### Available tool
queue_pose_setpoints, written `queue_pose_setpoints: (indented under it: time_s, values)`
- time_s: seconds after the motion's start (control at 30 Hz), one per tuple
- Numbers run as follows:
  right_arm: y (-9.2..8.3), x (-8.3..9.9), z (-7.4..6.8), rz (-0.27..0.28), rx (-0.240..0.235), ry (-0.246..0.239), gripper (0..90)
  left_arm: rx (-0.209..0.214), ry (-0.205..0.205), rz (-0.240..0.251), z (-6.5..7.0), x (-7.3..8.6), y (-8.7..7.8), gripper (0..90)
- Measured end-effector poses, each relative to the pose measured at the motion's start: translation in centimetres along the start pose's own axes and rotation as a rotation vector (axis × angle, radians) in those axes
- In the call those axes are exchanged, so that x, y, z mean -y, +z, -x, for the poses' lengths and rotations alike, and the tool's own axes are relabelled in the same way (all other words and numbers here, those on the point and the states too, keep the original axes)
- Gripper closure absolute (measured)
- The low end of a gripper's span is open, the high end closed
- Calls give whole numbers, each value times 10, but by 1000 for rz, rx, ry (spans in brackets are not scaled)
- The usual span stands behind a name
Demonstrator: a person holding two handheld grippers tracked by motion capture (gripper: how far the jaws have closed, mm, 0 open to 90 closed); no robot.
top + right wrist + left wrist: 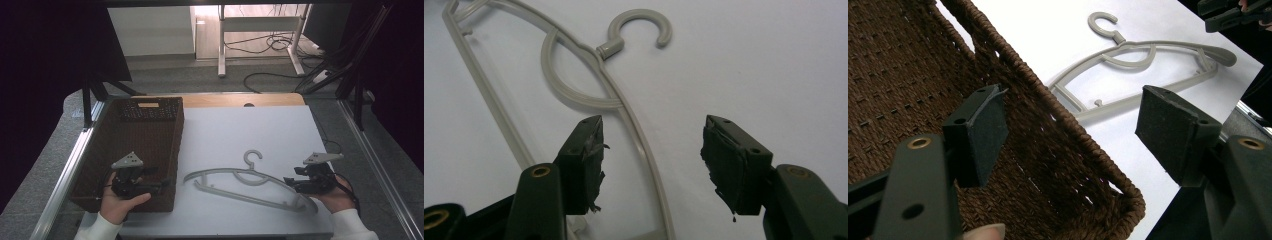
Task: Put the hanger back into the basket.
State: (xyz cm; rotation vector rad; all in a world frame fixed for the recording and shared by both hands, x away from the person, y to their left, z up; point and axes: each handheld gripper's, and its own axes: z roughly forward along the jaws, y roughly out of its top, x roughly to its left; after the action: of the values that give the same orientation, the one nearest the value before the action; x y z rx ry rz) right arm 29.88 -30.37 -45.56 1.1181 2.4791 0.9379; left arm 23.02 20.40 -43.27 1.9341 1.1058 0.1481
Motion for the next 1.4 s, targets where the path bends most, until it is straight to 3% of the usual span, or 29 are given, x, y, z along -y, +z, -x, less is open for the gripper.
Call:
queue_pose_setpoints:
  time_s: [0.23, 0.4, 0.43, 0.57, 0.8, 1.1, 1.4]
  values:
    - [9, -11, -4, -61, -3, -66, 454, -1, 0, 1, -1, 0, 0, 276]
    - [32, -18, -5, -125, -7, -98, 510, -1, 4, 0, 1, 0, 1, 276]
    - [43, -20, -5, -169, -5, -121, 534, -1, 3, -1, 1, 0, 1, 276]
    - [54, -20, -5, -218, -11, -146, 579, -2, -4, -1, 0, 1, 0, 276]
    - [61, -22, -4, -262, -18, -175, 681, -2, -1, -3, 1, 1, 0, 276]
    - [71, -22, -6, -327, -34, -218, 743, -2, -1, -4, 1, 2, 1, 275]
    - [73, -26, -6, -354, -68, -257, 796, -3, 5, -5, 1, 1, 1, 275]
